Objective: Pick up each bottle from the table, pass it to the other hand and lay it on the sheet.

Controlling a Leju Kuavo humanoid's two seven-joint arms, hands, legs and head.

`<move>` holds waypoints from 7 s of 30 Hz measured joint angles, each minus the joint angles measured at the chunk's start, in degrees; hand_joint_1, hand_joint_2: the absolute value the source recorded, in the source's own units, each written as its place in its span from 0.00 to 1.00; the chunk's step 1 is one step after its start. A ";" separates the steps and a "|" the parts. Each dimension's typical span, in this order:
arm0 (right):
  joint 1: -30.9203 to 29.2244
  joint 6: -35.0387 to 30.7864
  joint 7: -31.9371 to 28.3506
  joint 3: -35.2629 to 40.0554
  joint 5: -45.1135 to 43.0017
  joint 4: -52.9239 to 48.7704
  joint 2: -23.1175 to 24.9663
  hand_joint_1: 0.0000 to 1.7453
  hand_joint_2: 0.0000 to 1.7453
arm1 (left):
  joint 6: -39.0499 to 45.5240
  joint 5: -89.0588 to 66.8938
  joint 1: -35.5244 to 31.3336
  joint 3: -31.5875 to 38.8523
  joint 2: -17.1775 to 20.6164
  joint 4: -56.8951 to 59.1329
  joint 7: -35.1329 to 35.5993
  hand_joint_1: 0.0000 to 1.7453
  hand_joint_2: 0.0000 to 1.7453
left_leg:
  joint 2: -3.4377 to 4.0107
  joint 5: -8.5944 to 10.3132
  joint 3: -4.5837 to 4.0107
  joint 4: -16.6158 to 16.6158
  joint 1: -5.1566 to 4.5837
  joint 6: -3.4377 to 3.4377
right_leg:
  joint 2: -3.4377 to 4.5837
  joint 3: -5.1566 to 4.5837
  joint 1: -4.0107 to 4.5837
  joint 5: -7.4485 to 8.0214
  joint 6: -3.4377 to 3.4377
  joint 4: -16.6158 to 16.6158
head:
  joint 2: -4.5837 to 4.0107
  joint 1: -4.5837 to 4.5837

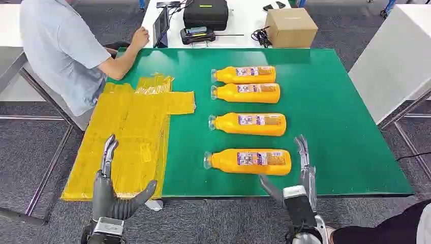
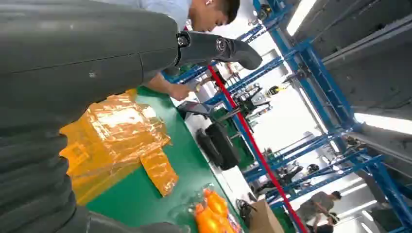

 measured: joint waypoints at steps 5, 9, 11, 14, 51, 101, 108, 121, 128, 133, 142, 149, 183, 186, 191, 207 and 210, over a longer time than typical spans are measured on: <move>0.09 0.46 -0.02 -0.02 -0.11 0.00 0.17 0.00 1.00 | -0.17 0.00 0.06 -0.02 -0.02 -0.20 -0.11 0.00 1.00 | 0.00 0.00 0.00 0.00 0.00 0.00 | 0.00 0.00 0.00 0.00 0.00 0.00 | 0.00 0.00; 0.08 -0.37 1.38 -0.20 0.81 0.00 0.57 0.00 0.00 | 0.31 -0.31 0.06 0.00 -0.09 -0.20 -0.13 0.00 1.00 | 0.00 0.00 0.00 0.00 0.00 0.00 | 0.00 -0.01 0.00 0.00 0.00 0.00 | 0.00 0.00; 0.05 -0.42 2.10 -0.31 -0.26 0.02 0.61 0.00 0.00 | 0.46 -0.31 0.05 -0.02 -0.17 -0.20 -0.22 0.00 1.00 | 0.00 0.00 0.00 0.00 0.00 0.00 | 0.00 0.00 0.00 0.00 0.00 0.00 | 0.00 0.00; 0.03 -0.48 3.85 -0.52 -2.08 0.18 0.61 0.00 0.00 | 0.25 0.31 0.05 -0.06 -0.33 -0.20 -0.28 0.00 1.00 | 0.00 0.00 0.00 0.00 0.00 0.00 | 0.00 0.00 0.00 0.00 0.00 0.00 | 0.00 0.02; -16.03 -3.76 21.70 12.65 32.63 19.86 -15.13 0.00 1.00 | 0.61 9.29 -9.92 -13.44 1.16 17.62 4.77 0.00 1.00 | 0.01 0.02 0.00 0.02 -0.06 0.03 | 0.00 0.01 -0.03 0.03 0.03 0.00 | 0.00 -0.02; -35.19 13.77 33.53 37.96 34.34 39.72 -31.34 0.00 1.00 | -2.12 8.50 -9.57 -15.85 1.46 16.59 11.78 0.00 1.00 | -0.02 0.03 0.66 0.04 -0.14 0.09 | -0.01 0.67 -0.08 0.04 0.05 -0.03 | 0.00 -0.04; -33.56 14.38 34.51 38.80 33.29 36.52 -34.69 0.00 1.00 | -1.75 8.00 -8.69 -15.54 1.46 15.23 11.87 0.00 1.00 | -0.03 0.03 0.71 0.04 -0.14 0.09 | -0.01 0.72 -0.09 0.04 0.05 -0.03 | 0.00 -0.04; -28.71 12.54 28.65 36.11 19.14 33.79 -38.64 1.00 1.00 | -1.73 9.90 -8.93 -15.89 1.46 16.04 9.55 0.00 1.00 | 0.01 -0.02 0.74 0.04 -0.14 0.14 | 0.00 0.69 -0.07 0.03 0.05 -0.05 | 0.00 -0.04; -26.88 11.28 25.20 33.07 14.47 34.45 -38.49 1.00 1.00 | -1.31 10.49 -9.50 -16.46 1.49 17.57 8.72 0.00 1.00 | 0.04 -0.03 0.80 0.04 -0.13 0.14 | 0.01 0.74 -0.07 0.03 0.05 -0.05 | 0.00 -0.04; -25.79 9.27 24.63 31.45 13.99 34.88 -37.83 1.00 1.00 | -0.68 11.10 -9.79 -16.96 1.49 18.25 8.39 0.00 1.00 | 0.03 -0.04 0.85 0.04 -0.14 0.16 | 0.00 0.79 -0.07 0.03 0.05 -0.05 | 0.00 -0.07; -24.37 7.72 22.95 28.11 13.18 35.15 -36.02 1.00 1.00 | 0.63 12.24 -10.11 -17.51 1.62 18.86 7.37 0.00 1.00 | 0.09 -0.06 0.88 0.04 -0.13 0.15 | 0.02 0.79 -0.07 0.03 0.05 -0.05 | 0.00 -0.04; -23.37 6.99 20.55 25.86 9.69 34.78 -34.12 1.00 1.00 | 1.05 19.76 -10.35 -17.47 1.75 19.43 5.23 0.00 1.00 | 0.12 -0.05 0.88 0.04 -0.12 0.15 | 0.03 0.82 -0.05 0.03 0.05 -0.04 | 0.00 -0.02; -19.90 11.12 8.57 20.52 -3.78 25.81 -21.22 1.00 1.00 | -21.09 54.38 -13.63 -17.25 2.08 31.93 5.88 0.00 1.00 | 0.00 0.03 0.16 0.03 -0.18 0.20 | -0.01 0.20 -0.16 0.04 0.06 0.00 | 0.00 -0.02; -19.95 11.10 7.47 22.17 -2.75 26.60 -20.57 1.00 1.00 | -23.35 54.36 -14.33 -17.27 2.08 31.96 6.16 0.00 1.00 | 0.00 0.03 0.15 0.03 -0.18 0.20 | -0.01 0.20 -0.16 0.04 0.06 0.00 | 0.00 -0.02; -20.28 10.73 6.73 24.81 -2.16 27.65 -19.89 1.00 1.00 | -24.94 54.20 -15.31 -17.33 1.92 32.87 6.51 0.00 1.00 | -0.01 0.03 0.12 0.03 -0.18 0.20 | -0.01 0.16 -0.16 0.03 0.06 0.00 | 0.00 -0.02; -21.66 9.22 4.68 29.07 0.66 30.14 -19.67 1.00 1.00 | -26.08 52.48 -17.92 -17.18 1.73 36.85 5.03 0.00 1.00 | -0.02 0.03 0.08 0.03 -0.18 0.21 | -0.01 0.13 -0.16 0.04 0.06 0.00 | 0.00 0.00; -22.13 9.81 4.15 29.81 -0.02 30.71 -19.65 1.00 1.00 | -26.38 52.41 -18.36 -17.09 1.57 37.62 4.46 0.00 1.00 | 0.01 0.03 0.08 0.03 -0.18 0.20 | 0.00 0.12 -0.16 0.04 0.06 0.01 | 0.00 0.00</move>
